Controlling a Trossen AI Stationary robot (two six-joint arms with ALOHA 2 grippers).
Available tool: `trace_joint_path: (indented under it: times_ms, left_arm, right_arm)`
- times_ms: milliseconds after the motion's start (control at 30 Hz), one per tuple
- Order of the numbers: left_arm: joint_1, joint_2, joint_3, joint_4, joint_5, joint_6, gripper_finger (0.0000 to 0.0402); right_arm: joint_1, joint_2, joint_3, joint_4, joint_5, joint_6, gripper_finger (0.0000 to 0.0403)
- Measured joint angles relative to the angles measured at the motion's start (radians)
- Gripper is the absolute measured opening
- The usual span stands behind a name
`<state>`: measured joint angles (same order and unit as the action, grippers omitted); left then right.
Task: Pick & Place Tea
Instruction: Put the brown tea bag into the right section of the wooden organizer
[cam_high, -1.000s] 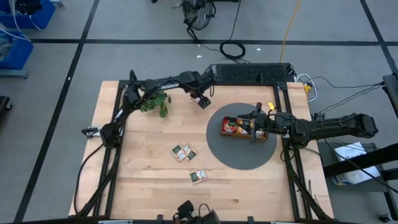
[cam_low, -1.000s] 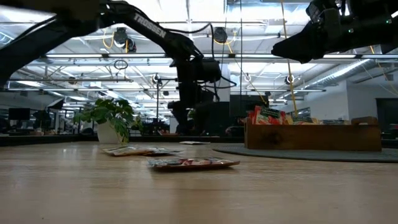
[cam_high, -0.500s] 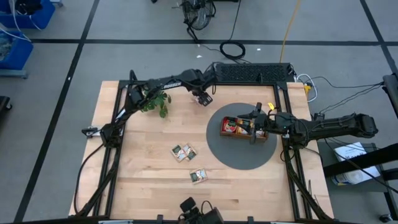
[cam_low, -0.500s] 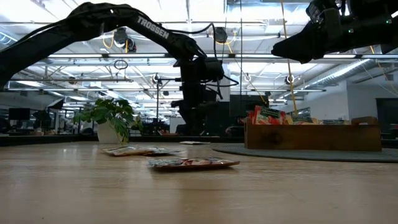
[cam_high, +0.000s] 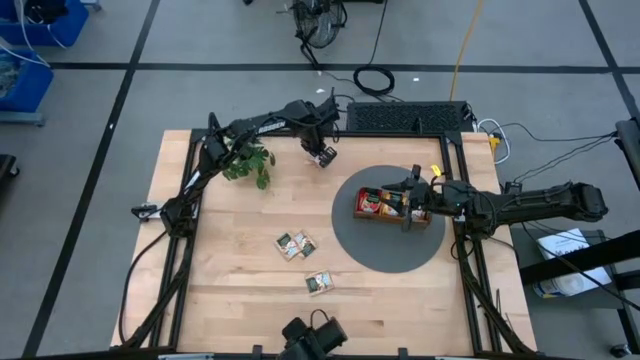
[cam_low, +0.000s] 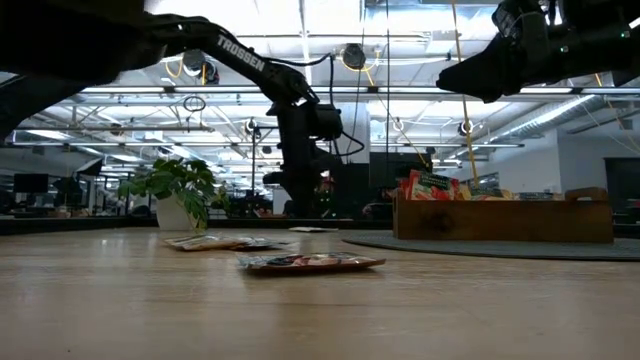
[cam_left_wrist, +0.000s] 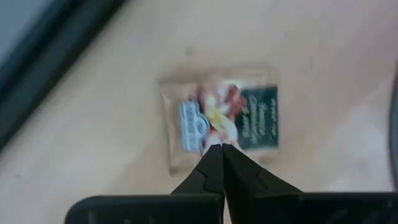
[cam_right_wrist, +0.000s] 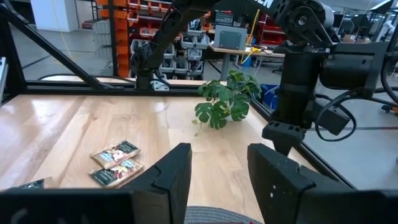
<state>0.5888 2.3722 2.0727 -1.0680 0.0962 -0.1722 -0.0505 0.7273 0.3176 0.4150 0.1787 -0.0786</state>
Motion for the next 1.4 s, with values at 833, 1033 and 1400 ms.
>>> trace_joint_path:
  times_ms: [833, 1033, 1400]
  left_arm:
    - [-0.081, -0.002, -0.003, 0.45, -0.07, -0.115, 0.0001]
    - [-0.007, -0.027, 0.058, 0.01, -0.115, 0.023, 0.0001]
    - [0.125, 0.007, -0.002, -0.044, 0.155, 0.074, 0.0]
  right_arm:
    - [0.0, 0.0, 0.0, 0.051, -0.053, 0.043, 0.0141]
    - [0.0, 0.0, 0.0, 0.05, -0.053, 0.039, 0.0141]
    - [0.0, 0.0, 0.0, 0.054, -0.053, 0.038, 0.0141]
